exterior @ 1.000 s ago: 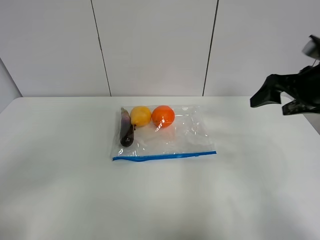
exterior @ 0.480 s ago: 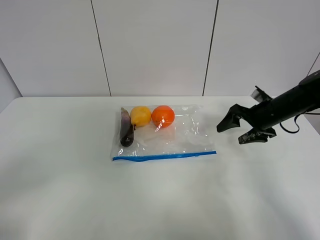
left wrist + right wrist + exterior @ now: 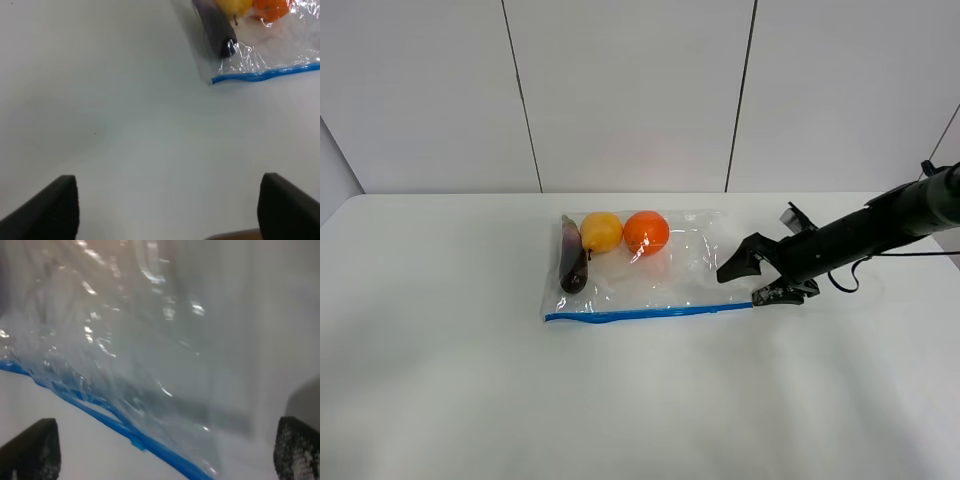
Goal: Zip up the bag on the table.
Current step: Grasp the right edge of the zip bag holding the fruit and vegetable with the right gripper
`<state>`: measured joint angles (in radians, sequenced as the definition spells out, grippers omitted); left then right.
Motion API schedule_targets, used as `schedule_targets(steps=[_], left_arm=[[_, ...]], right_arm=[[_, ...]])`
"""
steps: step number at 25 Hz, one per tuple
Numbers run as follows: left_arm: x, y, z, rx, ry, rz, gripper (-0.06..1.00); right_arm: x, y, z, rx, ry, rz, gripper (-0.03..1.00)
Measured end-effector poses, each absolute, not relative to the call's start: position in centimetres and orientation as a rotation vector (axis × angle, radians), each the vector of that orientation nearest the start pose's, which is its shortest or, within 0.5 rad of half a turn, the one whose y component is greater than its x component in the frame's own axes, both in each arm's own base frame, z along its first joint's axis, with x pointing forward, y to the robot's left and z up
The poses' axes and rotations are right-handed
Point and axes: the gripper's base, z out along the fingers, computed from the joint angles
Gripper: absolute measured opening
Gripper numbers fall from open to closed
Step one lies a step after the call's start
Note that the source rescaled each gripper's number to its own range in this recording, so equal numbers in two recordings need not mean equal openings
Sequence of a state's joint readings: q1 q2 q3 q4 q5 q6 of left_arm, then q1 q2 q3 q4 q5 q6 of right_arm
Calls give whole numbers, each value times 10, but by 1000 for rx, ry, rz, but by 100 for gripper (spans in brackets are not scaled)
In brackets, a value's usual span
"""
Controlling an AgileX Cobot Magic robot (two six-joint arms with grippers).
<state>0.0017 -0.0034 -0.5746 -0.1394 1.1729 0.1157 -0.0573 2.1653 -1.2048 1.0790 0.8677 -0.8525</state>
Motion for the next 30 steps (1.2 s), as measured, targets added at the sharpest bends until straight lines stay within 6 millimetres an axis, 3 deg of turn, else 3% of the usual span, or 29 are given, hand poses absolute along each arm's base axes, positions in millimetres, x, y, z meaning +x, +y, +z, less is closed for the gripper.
schedule_targets(steps=[8, 20, 23, 30], left_arm=[[-20, -12, 289, 140, 2067, -95, 89], [-20, -12, 289, 140, 2067, -95, 89], [-20, -12, 289, 140, 2067, -95, 89], [-20, -12, 289, 140, 2067, -95, 89]], right_arm=[[386, 67, 90, -66, 2830, 1101, 98], [379, 64, 89, -82, 2944, 1037, 98], [380, 64, 89, -80, 2943, 1026, 92], [382, 62, 86, -78, 2937, 966, 66]])
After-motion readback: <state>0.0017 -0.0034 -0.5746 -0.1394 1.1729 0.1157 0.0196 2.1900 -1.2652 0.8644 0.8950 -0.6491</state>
